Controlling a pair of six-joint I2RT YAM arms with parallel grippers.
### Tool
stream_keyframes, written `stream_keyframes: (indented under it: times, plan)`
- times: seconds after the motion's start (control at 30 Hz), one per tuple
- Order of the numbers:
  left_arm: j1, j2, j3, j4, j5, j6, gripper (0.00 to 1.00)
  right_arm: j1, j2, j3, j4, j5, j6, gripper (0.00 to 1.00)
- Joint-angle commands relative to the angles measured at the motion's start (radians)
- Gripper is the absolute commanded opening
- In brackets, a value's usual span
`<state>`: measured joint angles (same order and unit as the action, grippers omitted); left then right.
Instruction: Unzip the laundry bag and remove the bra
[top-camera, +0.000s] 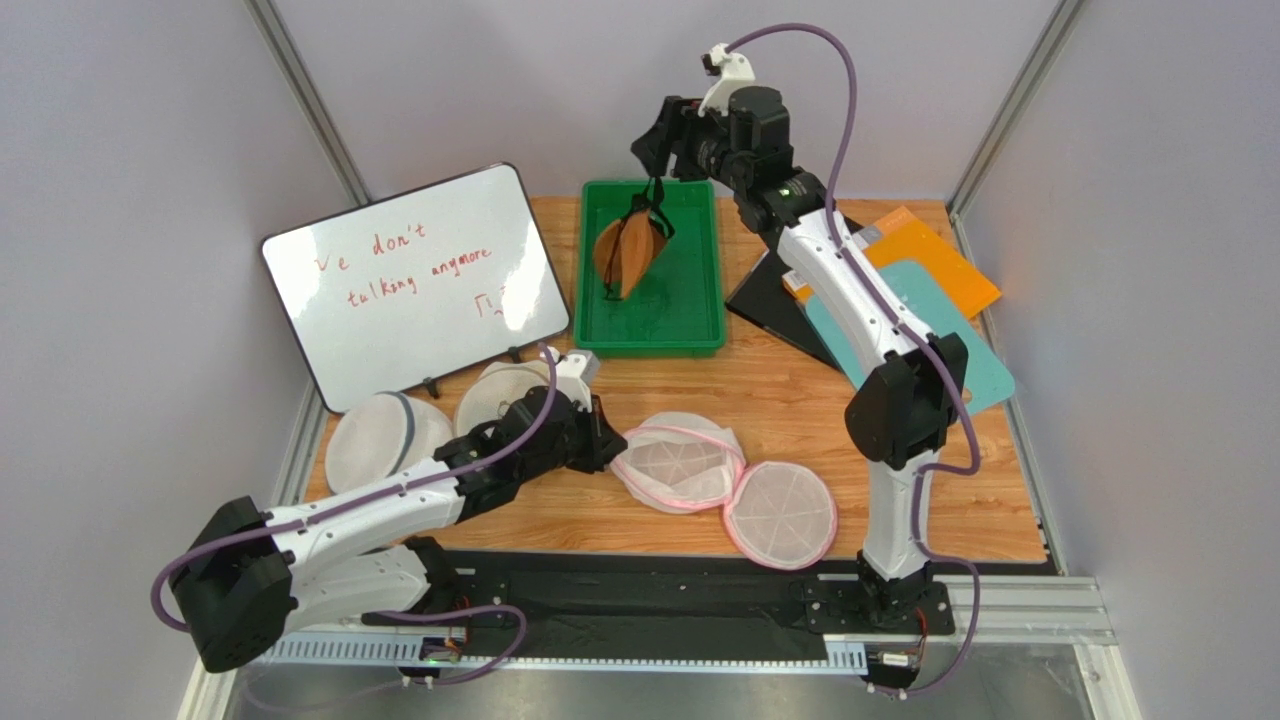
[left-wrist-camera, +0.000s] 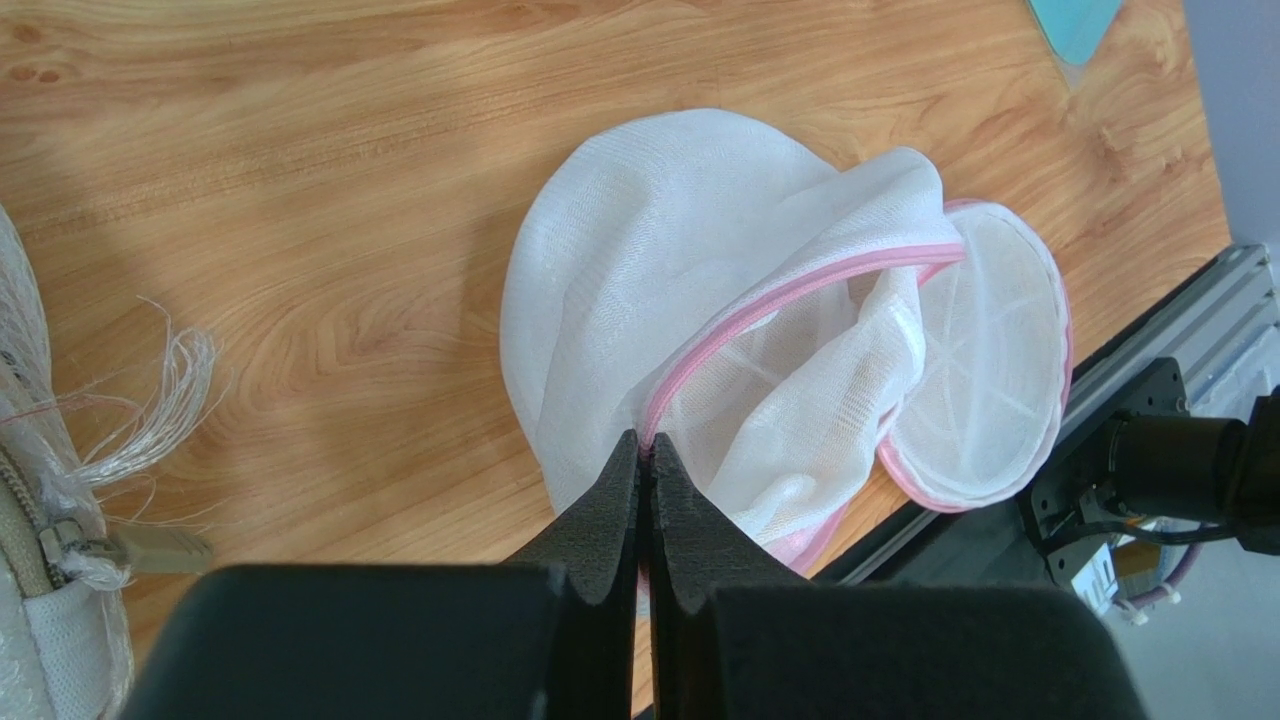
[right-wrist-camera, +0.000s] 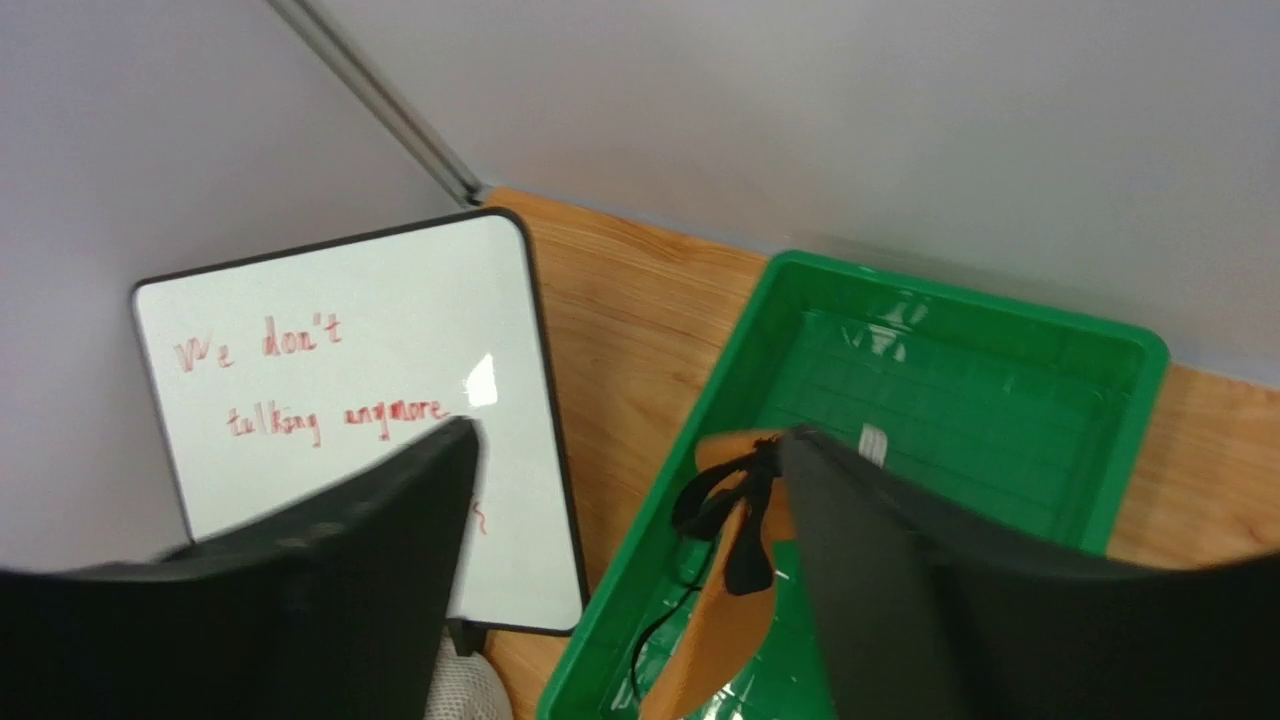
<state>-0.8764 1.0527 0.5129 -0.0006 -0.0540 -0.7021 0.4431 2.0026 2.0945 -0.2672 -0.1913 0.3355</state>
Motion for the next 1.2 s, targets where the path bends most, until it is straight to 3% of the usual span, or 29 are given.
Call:
stream_keyframes:
  times: [0.0,0.43,0.63,0.9,1.17]
  plan:
    - [-0.003,-0.028,-0.007,0.007,-0.003,-0.016,0.00,0.000,0.053,0.137,-0.110,0.139,-0.050,0.98]
    - [-0.003,-0.030,0.003,0.004,-0.018,-0.011,0.00,0.003,-0.155,-0.062,-0.182,0.061,-0.104,0.99]
    - [-0.003,0.000,0.022,-0.021,-0.044,-0.019,0.00,0.012,-0.407,-0.377,-0.219,0.036,-0.072,0.96]
    - [0.025,0.046,0.096,-0.071,-0.086,0.009,0.00,0.031,-0.827,-0.975,-0.306,0.119,0.036,0.96]
    - [0.056,0.076,0.159,-0.110,-0.092,0.013,0.00,0.008,-0.941,-1.202,-0.547,0.296,0.166,0.94]
